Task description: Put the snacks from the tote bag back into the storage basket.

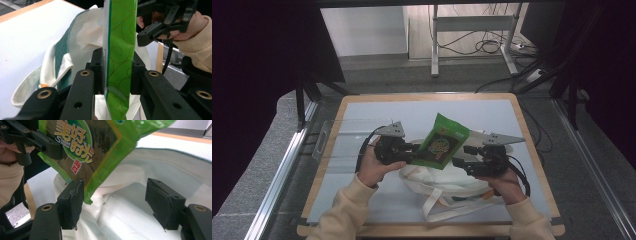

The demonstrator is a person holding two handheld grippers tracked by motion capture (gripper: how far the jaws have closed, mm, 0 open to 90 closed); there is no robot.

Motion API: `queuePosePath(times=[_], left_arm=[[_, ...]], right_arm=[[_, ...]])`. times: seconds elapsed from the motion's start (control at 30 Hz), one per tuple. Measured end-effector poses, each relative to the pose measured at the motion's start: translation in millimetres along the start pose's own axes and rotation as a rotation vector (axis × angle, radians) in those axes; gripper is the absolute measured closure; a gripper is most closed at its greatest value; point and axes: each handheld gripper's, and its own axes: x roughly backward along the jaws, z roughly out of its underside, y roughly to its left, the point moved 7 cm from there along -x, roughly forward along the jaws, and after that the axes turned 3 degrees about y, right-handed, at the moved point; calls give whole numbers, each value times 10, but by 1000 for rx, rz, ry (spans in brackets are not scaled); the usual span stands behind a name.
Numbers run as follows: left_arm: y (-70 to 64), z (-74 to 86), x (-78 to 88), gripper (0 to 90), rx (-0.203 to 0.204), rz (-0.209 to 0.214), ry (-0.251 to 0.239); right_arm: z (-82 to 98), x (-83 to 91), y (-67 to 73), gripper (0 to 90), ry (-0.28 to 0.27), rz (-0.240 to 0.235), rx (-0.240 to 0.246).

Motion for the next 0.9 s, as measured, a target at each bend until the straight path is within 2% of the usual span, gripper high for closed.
queuePosePath(times=[0.23, 0.33, 0.43, 0.67, 0.83, 0.9], left_arm=[[-30, 26, -34, 721, 1, 18, -21], [-29, 41, -43, 721, 2, 20, -25], [-28, 41, -47, 721, 3, 24, -34], [-43, 31, -58, 720, 2, 33, -46], [-45, 39, -82, 720, 3, 40, -47], [-42, 35, -81, 720, 1, 40, -51]], right_arm=[[66, -116, 12, 312, 18, -29, -19], [72, -158, 54, 314, 15, -58, -17], [78, -218, 106, 320, 22, -76, 5], [61, -336, 176, 370, 19, -115, 29], [42, -331, 191, 448, -11, -151, 40], [35, -314, 188, 475, -23, -151, 47]])
